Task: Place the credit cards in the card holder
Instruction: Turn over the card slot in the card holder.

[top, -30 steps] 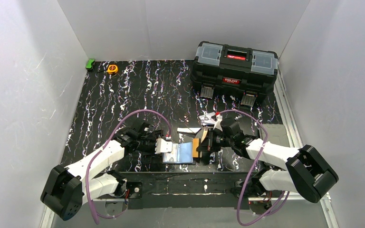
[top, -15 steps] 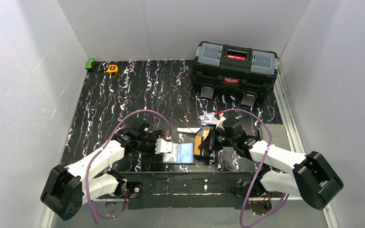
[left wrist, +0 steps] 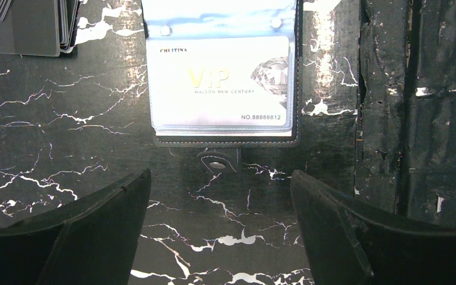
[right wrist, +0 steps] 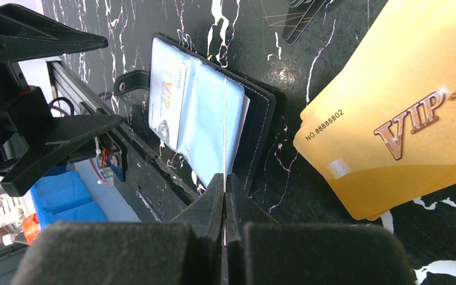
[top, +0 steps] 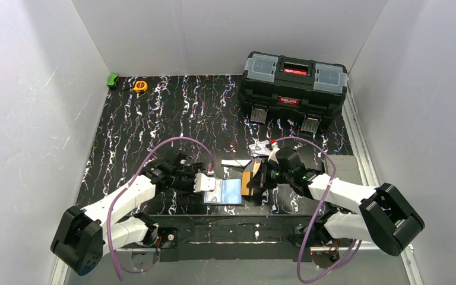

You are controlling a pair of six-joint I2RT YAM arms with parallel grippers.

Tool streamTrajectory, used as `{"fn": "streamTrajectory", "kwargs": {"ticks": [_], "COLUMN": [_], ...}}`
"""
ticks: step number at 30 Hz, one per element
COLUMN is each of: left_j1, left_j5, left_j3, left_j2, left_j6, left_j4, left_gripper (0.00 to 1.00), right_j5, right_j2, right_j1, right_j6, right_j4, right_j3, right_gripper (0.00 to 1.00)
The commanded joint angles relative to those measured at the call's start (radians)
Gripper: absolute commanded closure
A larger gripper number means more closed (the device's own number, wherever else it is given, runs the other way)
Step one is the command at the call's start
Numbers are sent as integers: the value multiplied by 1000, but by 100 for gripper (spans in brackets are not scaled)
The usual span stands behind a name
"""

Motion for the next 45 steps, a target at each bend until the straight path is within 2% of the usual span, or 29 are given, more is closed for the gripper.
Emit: {"fn": "streamTrajectory", "kwargs": {"ticks": [1,25,30,35,45], "left_j1": [-6,-8,-8,-10,-14], "left_j5": [29,39,44,53,54], "left_j3": [7,-9,-7,-5,-6], "left_j2": [-6,-13,-12,-6,-2], "left_j6": [0,12,13,25,18], "left_j4": [-22,-23,-29,-32,-32], "left_gripper": [14,14,14,23,23], "right_j5": [-18,-48,-3,0,-1], "right_j2": [19,62,-9,-23,10], "right_j1": [5,7,7,7,7], "right_j6": [6,23,10,3,1], "right_j4": [59,114,64,46,73], "right_j3": [8,8,-2,-3,-28], "right_gripper": [99,99,99,99,99]}}
